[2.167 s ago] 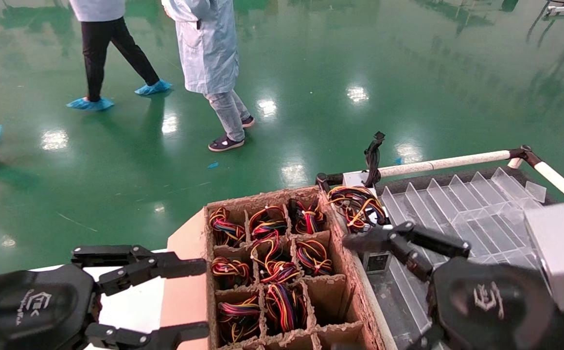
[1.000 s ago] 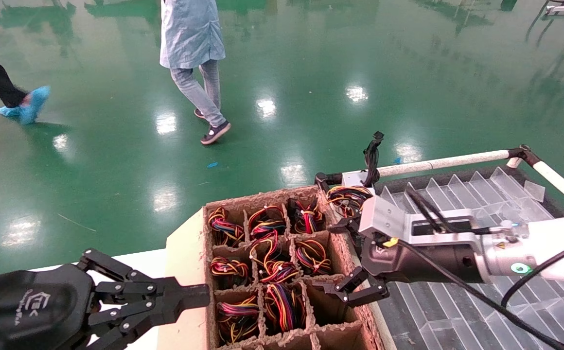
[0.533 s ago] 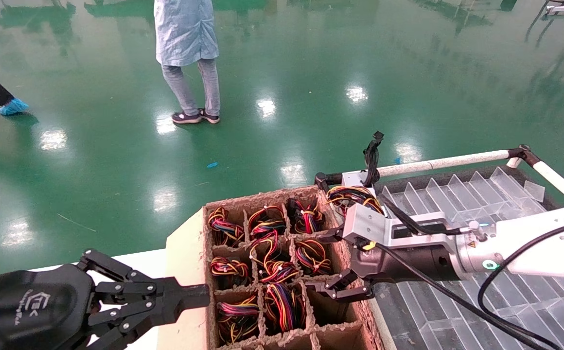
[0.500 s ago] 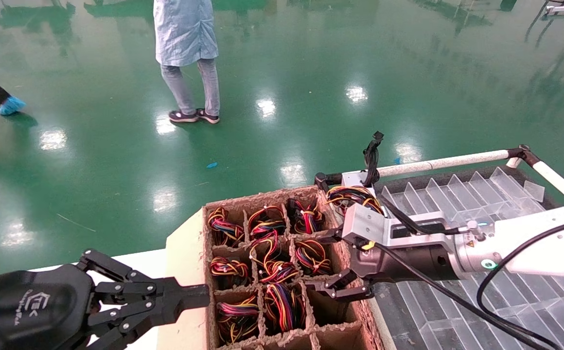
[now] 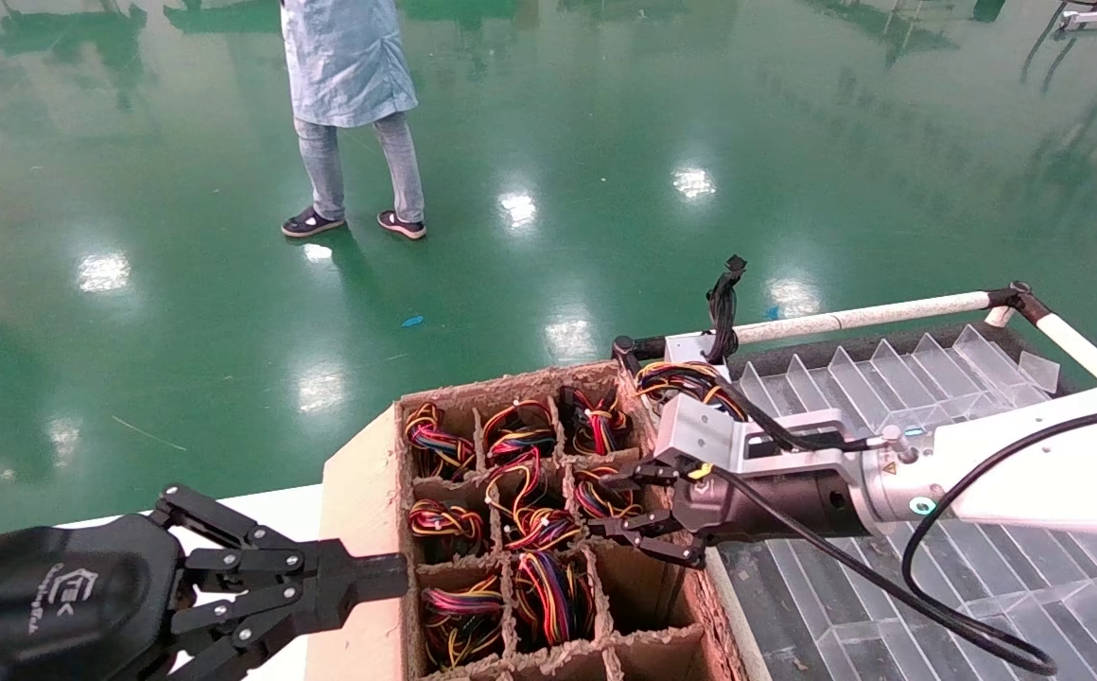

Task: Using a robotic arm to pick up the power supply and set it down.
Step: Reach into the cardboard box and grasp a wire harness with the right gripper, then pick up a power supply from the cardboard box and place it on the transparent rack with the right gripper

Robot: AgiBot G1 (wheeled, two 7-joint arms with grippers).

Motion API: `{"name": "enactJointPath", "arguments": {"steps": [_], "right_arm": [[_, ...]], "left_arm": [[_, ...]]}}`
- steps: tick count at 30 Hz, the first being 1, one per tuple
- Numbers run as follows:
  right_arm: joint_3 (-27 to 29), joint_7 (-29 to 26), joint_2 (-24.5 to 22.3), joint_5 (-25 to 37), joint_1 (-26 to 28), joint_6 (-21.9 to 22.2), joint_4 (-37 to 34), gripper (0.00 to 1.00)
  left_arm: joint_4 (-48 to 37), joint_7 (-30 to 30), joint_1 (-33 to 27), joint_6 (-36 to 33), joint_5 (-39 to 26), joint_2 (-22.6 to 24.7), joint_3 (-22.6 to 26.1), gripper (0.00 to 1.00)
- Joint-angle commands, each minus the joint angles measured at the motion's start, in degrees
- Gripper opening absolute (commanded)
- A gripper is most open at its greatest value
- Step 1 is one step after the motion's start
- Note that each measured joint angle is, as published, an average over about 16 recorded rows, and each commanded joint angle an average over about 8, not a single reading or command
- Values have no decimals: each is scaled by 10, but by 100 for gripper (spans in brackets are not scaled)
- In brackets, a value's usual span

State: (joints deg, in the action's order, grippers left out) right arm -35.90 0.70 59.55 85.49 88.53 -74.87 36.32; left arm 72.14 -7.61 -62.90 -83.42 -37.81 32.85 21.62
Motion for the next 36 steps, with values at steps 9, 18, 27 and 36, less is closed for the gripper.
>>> {"name": "enactJointPath", "arguments": {"steps": [9,18,27,36], "right_arm": [[-3,24,14,4,12,-1,-45,0],[-2,33,15,2,19,-9,-63,0],[7,37,6,-15,21,-25,-69,0],[33,37,-18,-59,21,-54,-69,0]], "left_arm": [[0,0,0,0,0,0,0,18],[0,0,0,0,0,0,0,30],[0,0,0,0,0,0,0,100],[0,0,0,0,0,0,0,100]]}}
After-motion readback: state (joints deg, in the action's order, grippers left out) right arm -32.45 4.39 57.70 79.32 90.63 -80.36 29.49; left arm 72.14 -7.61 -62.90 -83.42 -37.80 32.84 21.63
